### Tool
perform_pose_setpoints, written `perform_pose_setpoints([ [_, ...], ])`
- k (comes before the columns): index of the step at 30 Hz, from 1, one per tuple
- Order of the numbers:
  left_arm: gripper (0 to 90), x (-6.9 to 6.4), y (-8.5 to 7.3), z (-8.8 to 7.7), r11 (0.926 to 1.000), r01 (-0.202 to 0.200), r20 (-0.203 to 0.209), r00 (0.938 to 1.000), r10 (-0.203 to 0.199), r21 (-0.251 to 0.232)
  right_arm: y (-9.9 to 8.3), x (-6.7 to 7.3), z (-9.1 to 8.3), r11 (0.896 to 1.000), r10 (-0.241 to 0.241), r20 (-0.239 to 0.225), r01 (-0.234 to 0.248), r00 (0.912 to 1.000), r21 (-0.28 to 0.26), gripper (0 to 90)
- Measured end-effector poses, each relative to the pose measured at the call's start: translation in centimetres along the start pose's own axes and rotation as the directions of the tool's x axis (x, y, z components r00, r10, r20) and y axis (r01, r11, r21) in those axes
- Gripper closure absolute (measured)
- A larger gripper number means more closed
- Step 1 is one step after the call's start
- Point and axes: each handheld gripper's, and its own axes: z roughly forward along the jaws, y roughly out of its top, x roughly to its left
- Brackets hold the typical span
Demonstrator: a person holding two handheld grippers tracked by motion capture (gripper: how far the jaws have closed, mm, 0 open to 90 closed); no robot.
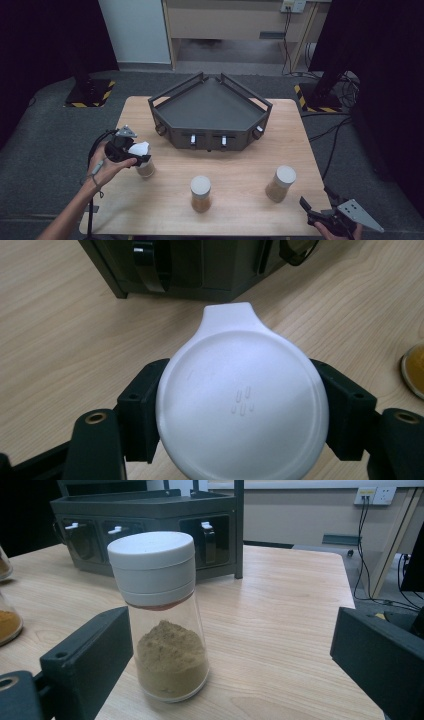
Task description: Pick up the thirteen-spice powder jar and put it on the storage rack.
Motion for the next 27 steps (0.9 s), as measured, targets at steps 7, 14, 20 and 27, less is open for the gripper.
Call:
perform_pose_setpoints([
  [7,30.0,-0.1,1.8,-1.0,0.9995,-0.031,0.022,0.9993,0.031,0.000,0.0,-0.1,0.0,1.000,0.010,-0.006,-0.010,0.9999,-0.003,2.1],
  [14,30.0,-0.1,4.1,-2.0,0.9980,-0.063,0.039,0.9973,0.063,0.005,0.0,-0.3,0.1,1.000,0.016,-0.020,-0.016,0.9997,-0.001,1.0],
  [20,30.0,0.0,6.2,-2.9,0.9963,-0.085,0.059,0.9947,0.085,0.008,0.0,-0.4,0.2,1.000,0.015,-0.034,-0.015,0.9993,-0.001,0.9],
  [27,30.0,0.0,8.7,-4.0,0.9925,-0.122,0.066,0.9904,0.121,0.009,0.0,-0.5,0.2,1.000,0.015,-0.046,-0.014,0.9988,0.003,0.9],
])
